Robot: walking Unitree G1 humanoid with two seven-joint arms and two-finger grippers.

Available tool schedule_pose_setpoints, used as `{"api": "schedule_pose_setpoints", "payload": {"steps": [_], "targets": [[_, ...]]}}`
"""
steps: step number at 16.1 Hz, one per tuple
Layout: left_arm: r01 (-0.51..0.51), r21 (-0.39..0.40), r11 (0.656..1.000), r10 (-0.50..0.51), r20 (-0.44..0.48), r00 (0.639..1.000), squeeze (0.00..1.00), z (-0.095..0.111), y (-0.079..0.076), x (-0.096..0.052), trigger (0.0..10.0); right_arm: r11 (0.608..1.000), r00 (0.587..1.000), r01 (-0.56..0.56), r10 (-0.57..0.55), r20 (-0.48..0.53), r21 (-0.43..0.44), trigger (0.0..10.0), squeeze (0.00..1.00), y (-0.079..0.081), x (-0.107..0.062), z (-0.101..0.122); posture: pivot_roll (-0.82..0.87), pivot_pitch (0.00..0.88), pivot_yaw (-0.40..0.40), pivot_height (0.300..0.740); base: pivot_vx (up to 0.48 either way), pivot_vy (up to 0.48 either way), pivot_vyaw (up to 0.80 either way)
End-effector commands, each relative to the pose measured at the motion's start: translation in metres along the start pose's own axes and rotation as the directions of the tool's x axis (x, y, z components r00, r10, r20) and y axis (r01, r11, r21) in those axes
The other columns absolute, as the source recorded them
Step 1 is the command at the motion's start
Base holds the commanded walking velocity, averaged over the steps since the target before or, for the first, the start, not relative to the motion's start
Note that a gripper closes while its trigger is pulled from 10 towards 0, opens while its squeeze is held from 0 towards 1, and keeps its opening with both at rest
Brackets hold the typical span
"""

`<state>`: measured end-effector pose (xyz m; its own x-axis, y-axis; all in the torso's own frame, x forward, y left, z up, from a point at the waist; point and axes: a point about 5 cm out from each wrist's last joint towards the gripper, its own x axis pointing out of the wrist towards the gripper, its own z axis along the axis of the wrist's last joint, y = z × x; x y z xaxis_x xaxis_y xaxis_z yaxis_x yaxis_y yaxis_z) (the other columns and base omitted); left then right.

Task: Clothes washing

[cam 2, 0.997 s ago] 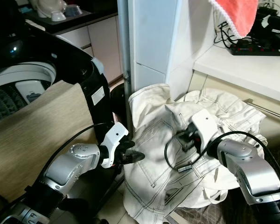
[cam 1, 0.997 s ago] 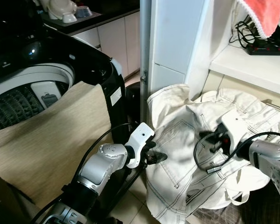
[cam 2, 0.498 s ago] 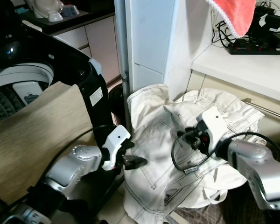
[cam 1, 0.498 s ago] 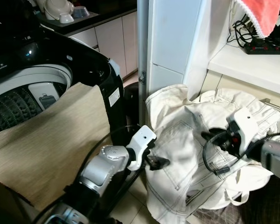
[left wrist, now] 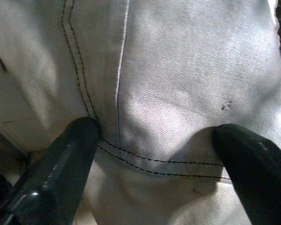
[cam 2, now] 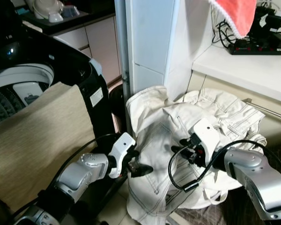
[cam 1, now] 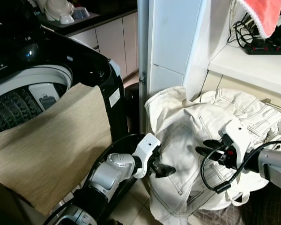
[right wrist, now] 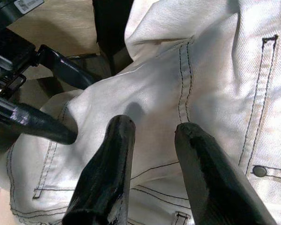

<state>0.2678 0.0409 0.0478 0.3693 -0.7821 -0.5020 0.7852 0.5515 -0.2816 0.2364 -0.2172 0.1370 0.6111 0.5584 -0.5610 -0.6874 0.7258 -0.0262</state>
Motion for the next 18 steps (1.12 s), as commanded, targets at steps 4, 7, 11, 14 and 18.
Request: {"api": "schedule_pose_setpoints", "payload": {"steps": [4,7,11,14,18], "targets": [[-0.024,0.006,1.000,0.024,0.018,1.000,0.00,0.0058,0.0083,-0.0019,0.0,0.999,1.000,-0.024,0.024,-0.004,-0.033,10.0,0.00,0.0034,-0.0027,0.0032,-0.11,0.000,0.078,0.740,0.000,0.000,0.00],[-0.027,0.005,1.000,0.027,0.031,0.999,0.00,0.0077,0.0094,-0.0020,0.0,0.999,1.000,-0.026,0.026,-0.007,-0.041,10.0,0.00,0.0022,-0.0023,0.0036,-0.11,0.000,0.074,0.740,0.000,0.000,0.00],[-0.026,-0.001,1.000,0.026,0.044,0.999,0.00,0.0089,0.0088,-0.0011,0.0,0.998,0.999,-0.031,0.030,-0.010,-0.053,10.0,0.00,0.0006,-0.0022,0.0052,-0.11,0.000,0.068,0.740,0.000,0.000,0.00],[-0.017,-0.009,1.000,0.017,0.057,0.998,0.00,0.0106,0.0082,-0.0017,0.0,0.998,1.000,-0.026,0.026,-0.010,-0.064,10.0,0.00,0.0006,-0.0013,0.0056,-0.11,0.000,0.069,0.740,0.000,0.000,0.00],[-0.023,-0.015,1.000,0.024,0.086,0.996,0.00,0.0133,0.0085,-0.0018,0.0,0.998,1.000,-0.014,0.014,0.009,-0.067,10.0,0.00,0.0013,-0.0017,0.0072,-0.11,0.000,0.069,0.740,0.000,0.000,0.00]]}}
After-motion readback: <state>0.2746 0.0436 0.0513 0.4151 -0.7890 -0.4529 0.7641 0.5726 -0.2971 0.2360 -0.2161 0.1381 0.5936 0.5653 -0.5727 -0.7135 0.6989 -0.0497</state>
